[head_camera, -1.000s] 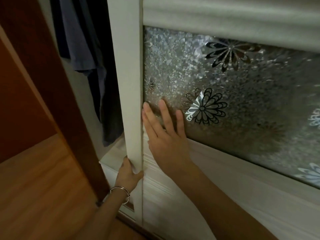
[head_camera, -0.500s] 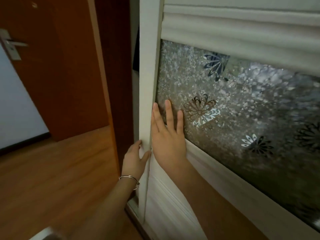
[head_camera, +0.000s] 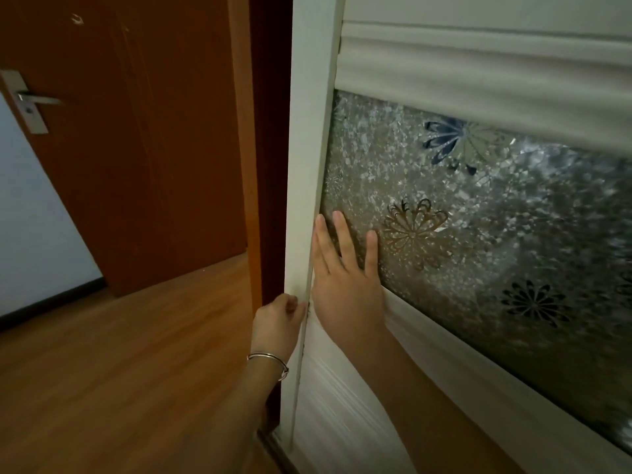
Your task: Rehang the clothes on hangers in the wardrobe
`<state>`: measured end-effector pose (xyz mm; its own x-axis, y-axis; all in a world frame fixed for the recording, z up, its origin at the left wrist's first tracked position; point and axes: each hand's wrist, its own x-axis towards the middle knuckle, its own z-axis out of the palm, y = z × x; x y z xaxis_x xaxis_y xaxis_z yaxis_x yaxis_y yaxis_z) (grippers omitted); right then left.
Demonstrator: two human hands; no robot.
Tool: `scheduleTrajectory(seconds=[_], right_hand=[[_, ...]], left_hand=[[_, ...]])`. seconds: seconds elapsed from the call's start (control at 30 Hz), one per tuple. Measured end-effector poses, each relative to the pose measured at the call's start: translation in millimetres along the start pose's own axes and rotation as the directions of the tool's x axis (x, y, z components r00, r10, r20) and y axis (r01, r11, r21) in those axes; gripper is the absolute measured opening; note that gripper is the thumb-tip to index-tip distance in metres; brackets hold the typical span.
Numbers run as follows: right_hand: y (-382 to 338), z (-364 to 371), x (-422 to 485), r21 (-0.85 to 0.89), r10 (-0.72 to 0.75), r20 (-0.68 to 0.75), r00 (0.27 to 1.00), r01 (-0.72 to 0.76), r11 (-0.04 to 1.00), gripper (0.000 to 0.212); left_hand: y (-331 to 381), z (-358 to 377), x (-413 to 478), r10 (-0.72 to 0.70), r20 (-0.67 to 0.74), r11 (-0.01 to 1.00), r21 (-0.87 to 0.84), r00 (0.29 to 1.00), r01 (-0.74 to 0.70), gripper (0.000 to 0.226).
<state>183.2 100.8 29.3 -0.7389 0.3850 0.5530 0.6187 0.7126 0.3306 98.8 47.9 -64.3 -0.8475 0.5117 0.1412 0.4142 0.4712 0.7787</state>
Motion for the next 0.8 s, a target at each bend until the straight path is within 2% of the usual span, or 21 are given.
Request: scheduleTrajectory(seconds=[0.17, 0.33, 0.5, 0.63, 0.8], right_hand=[[-11.9, 4.2, 13.7, 0.035, 0.0, 0.005, 1.0, 0.0, 0.999, 0.066], [-18.0, -0.7, 23.2, 0.03, -0.021, 0.055, 0.998, 0.02, 0.999, 0.07], [-24.0, -3.4, 31.9, 0.028, -0.14, 0.095, 0.986, 0.138, 0.99, 0.071], [-23.8, -0.5, 31.2, 0.051, -0.138, 0.057, 0.989, 0.135, 0.99, 0.068], [-22.7, -2.7, 32.3, 0.039, -0.153, 0.079, 0.985, 0.15, 0.988, 0.069]], left_hand=[[-5.3, -9.0, 16.6, 0.046, 0.022, 0.998, 0.051, 0.999, -0.047, 0.028], [-4.1, -16.4, 26.4, 0.008, 0.034, 0.997, 0.079, 0.999, -0.01, 0.023], [-3.6, -23.9, 37.5, -0.032, 0.032, 0.989, 0.143, 0.999, 0.027, 0.02], [-0.5, -25.7, 38.7, -0.019, 0.041, 0.983, 0.183, 0.999, 0.011, 0.02], [1.2, -27.2, 36.2, -0.048, 0.061, 0.985, 0.167, 0.997, 0.037, 0.027]])
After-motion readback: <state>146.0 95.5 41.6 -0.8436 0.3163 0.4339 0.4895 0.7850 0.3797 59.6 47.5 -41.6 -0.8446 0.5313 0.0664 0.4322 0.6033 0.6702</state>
